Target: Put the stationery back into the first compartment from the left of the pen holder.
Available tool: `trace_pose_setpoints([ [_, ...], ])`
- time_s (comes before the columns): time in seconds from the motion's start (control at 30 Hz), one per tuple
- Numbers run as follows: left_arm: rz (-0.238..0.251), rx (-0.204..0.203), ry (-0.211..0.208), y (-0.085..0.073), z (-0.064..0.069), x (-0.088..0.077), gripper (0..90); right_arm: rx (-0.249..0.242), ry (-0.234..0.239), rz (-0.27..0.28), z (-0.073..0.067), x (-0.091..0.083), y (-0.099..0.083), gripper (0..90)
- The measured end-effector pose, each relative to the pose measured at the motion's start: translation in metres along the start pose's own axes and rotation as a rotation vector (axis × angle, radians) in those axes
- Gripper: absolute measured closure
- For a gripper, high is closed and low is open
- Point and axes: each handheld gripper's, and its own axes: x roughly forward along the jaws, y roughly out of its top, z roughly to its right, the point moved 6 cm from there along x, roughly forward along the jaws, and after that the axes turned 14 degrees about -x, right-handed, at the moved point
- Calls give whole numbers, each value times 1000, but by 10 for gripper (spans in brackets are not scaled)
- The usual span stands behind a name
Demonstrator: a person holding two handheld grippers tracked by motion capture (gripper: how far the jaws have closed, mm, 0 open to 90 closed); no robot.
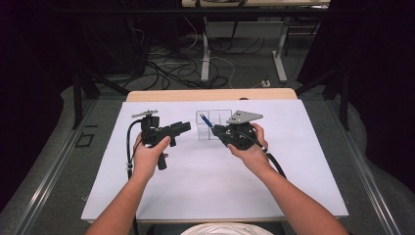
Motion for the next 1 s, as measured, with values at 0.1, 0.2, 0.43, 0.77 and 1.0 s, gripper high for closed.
trace_pose_setpoints([
  [0.1, -11, -3, -6, 0, 3, 4, 532, -4, 2, 2, -1, 1, 0, 798],
  [0.2, -11, -1, -8, -1, 6, 10, 534, -4, 6, -6, -2, 1, 0, 798],
  [0.43, -19, -11, -20, -2, 13, 21, 546, -9, 6, 0, -3, 2, 0, 798],
  [0.77, -41, -44, -27, -3, 18, 35, 602, -14, 16, 10, -7, 4, 2, 798],
  [1.0, -49, -92, -37, -4, 23, 44, 654, -11, 18, 9, -9, 4, 2, 798],
])
